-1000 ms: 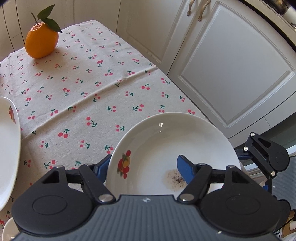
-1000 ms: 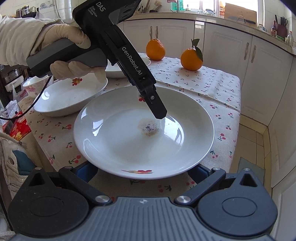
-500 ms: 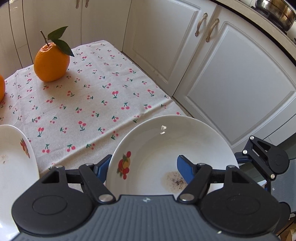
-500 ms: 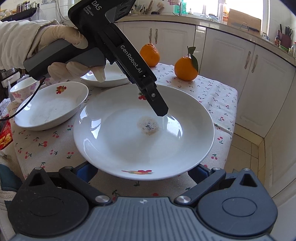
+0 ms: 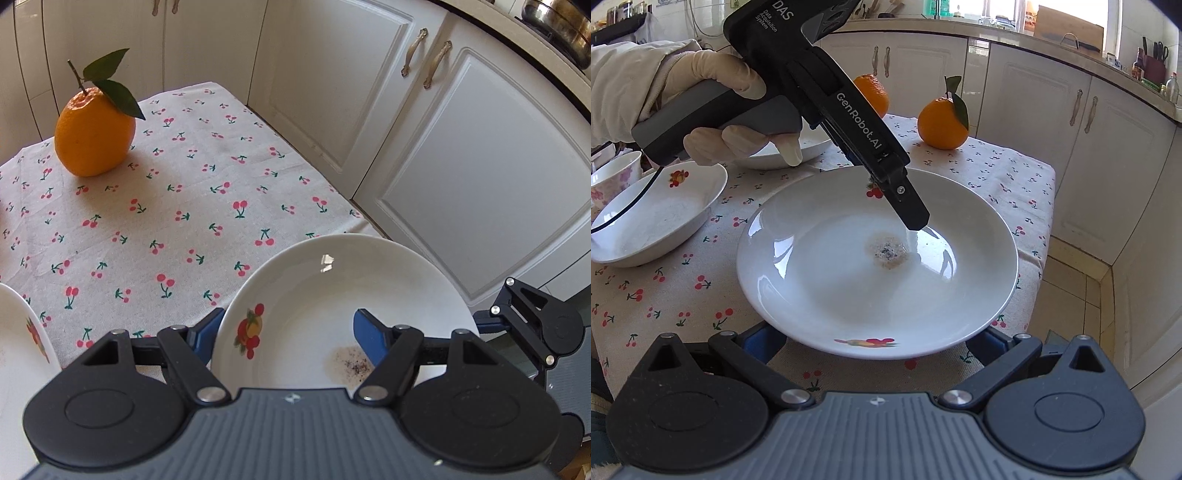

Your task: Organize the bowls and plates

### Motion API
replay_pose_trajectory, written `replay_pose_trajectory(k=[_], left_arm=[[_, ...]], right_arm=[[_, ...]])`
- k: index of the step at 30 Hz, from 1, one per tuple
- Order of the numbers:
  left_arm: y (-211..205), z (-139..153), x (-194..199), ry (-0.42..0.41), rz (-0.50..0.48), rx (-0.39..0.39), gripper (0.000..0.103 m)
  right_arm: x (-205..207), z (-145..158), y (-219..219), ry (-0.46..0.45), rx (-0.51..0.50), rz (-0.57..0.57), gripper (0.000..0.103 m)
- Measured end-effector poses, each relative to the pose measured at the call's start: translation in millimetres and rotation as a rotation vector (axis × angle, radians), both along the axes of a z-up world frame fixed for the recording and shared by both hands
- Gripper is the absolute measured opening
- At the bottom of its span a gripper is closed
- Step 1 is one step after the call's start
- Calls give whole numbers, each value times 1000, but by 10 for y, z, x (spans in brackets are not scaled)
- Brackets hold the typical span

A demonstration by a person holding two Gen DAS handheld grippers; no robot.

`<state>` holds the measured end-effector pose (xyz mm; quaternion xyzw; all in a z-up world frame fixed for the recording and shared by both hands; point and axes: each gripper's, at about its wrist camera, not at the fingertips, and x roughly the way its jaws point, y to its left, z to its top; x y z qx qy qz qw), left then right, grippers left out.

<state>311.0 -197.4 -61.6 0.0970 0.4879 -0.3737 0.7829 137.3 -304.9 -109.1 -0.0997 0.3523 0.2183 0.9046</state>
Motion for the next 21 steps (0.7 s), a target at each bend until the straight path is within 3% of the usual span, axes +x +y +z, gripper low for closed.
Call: replay_pose_trajectory(k=[21], left_arm=[[-41, -46, 63, -29, 20, 9, 76]], right_arm=[[76, -33, -23, -1, 4, -32, 103]])
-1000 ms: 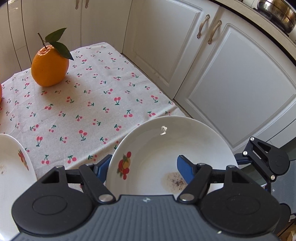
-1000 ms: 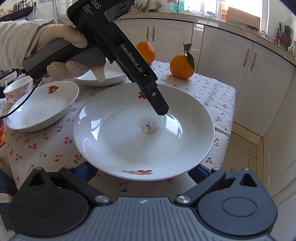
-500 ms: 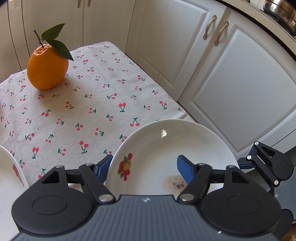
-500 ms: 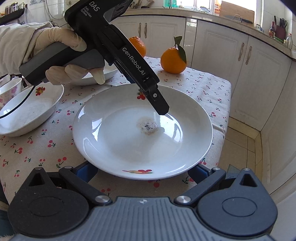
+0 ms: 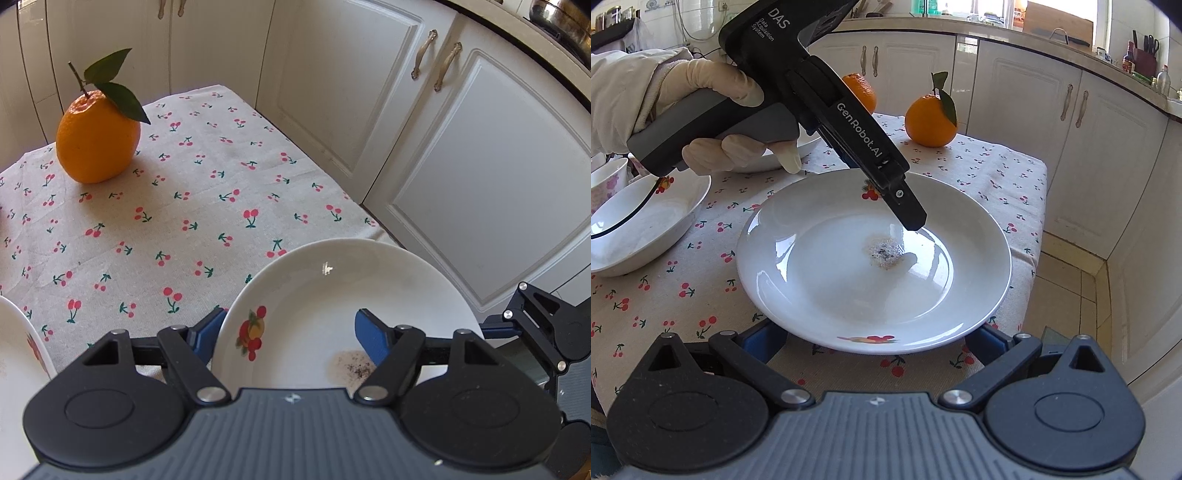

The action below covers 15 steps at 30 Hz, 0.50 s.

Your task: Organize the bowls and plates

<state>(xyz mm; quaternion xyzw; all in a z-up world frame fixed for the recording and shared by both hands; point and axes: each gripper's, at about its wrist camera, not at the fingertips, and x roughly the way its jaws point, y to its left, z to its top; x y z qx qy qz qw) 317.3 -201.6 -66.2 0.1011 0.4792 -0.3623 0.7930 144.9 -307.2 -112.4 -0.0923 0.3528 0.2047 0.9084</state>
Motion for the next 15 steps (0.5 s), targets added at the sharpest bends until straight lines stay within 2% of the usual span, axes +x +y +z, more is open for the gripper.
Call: replay_pose_trajectory(k=[9, 15], left_arm=[[106, 236, -229, -88, 17, 6, 81], [254, 537, -596, -214, 36, 10, 89]], right_arm=[[-190, 139, -24, -9, 36, -43, 103], [-487, 350, 85, -58, 71, -60, 103]])
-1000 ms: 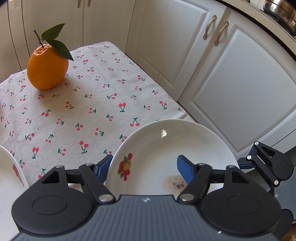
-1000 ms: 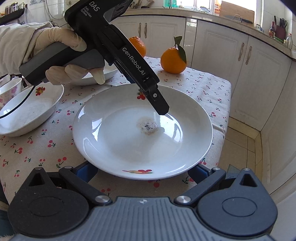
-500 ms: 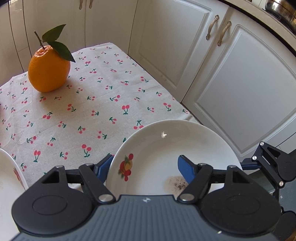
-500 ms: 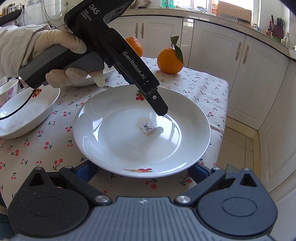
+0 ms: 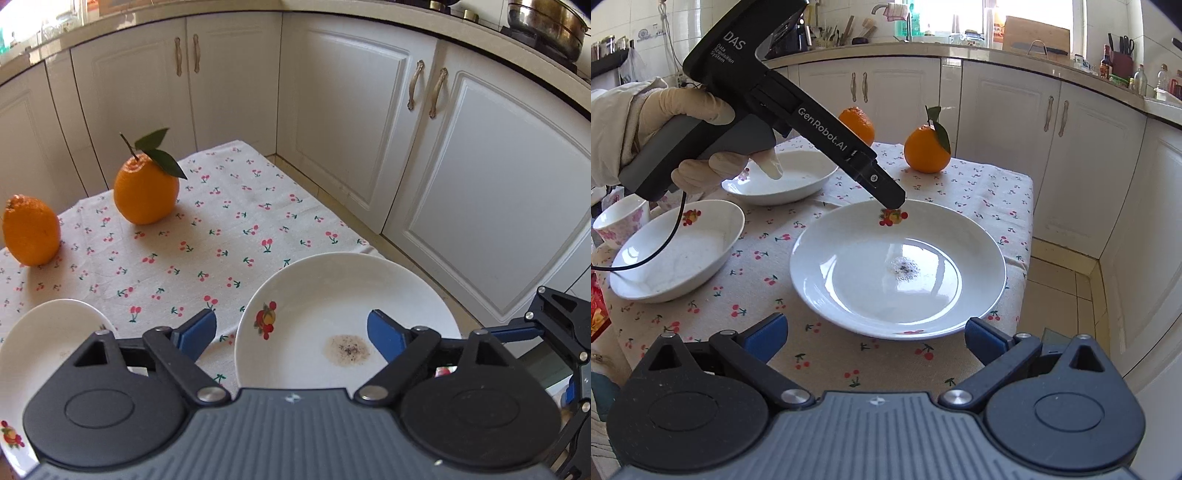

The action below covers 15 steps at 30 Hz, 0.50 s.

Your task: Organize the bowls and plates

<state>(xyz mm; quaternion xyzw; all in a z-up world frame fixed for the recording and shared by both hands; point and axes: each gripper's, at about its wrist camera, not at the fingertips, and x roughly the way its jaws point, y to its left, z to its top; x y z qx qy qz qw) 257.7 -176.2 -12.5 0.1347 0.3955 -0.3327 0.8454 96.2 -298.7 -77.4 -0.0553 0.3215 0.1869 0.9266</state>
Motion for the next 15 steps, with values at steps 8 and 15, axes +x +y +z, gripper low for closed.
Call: replay_pose_trajectory(k=[8, 15], left_arm=[[308, 341, -649, -102, 29, -43, 96], [643, 400, -1149, -162, 73, -47, 96]], right_arm=[[-249, 180, 198, -29, 67, -20, 103], [-365, 220, 314, -26, 82, -71, 103]])
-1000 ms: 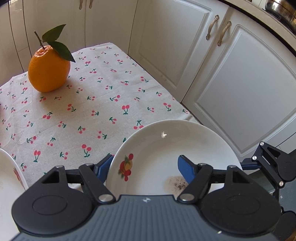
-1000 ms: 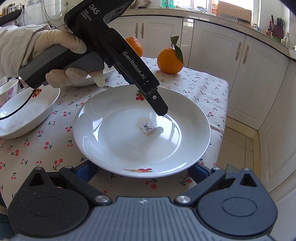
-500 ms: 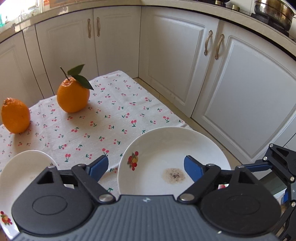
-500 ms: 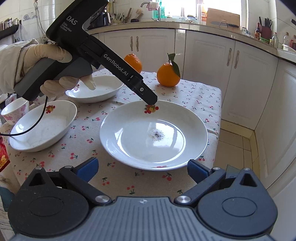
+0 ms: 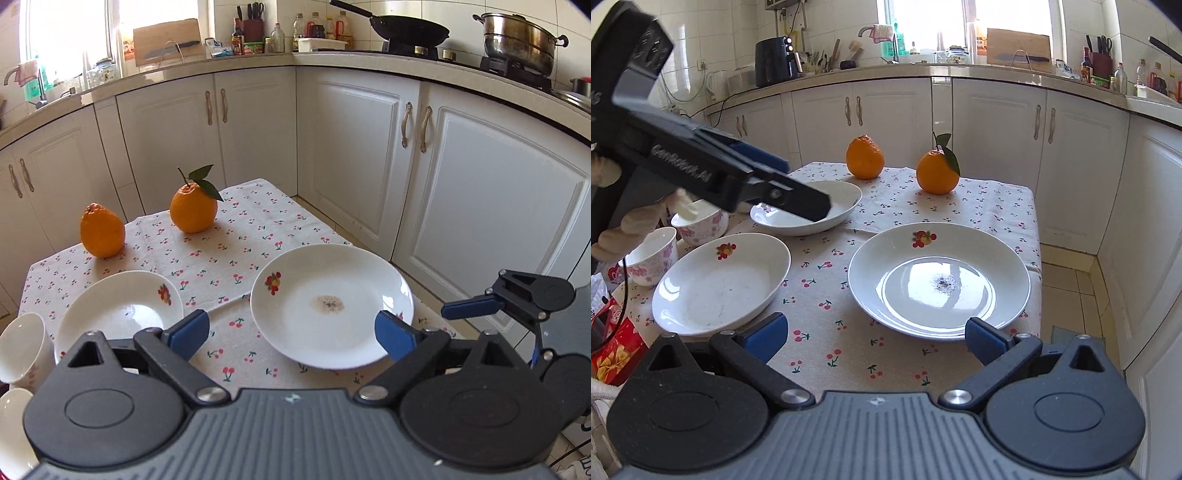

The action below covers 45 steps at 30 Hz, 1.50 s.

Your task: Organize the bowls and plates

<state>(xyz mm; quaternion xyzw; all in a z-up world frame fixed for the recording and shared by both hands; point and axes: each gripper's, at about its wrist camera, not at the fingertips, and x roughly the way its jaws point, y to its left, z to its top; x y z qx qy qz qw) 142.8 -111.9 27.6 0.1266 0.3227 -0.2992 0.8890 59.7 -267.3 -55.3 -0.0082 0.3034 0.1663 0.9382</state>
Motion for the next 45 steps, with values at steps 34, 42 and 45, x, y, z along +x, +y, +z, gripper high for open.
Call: replay_pose_trajectory(k=[34, 42, 45], left_arm=[[1352, -869, -1041, 97, 146, 128, 96], [1367, -1023, -861, 144, 170, 92, 99], [1377, -1042, -821, 155, 176, 64, 101]], right_arm=[[-47, -90, 773, 110, -94, 94, 103], [64, -125, 883, 139, -106, 147, 103], [137, -145, 904, 156, -106, 156, 103]])
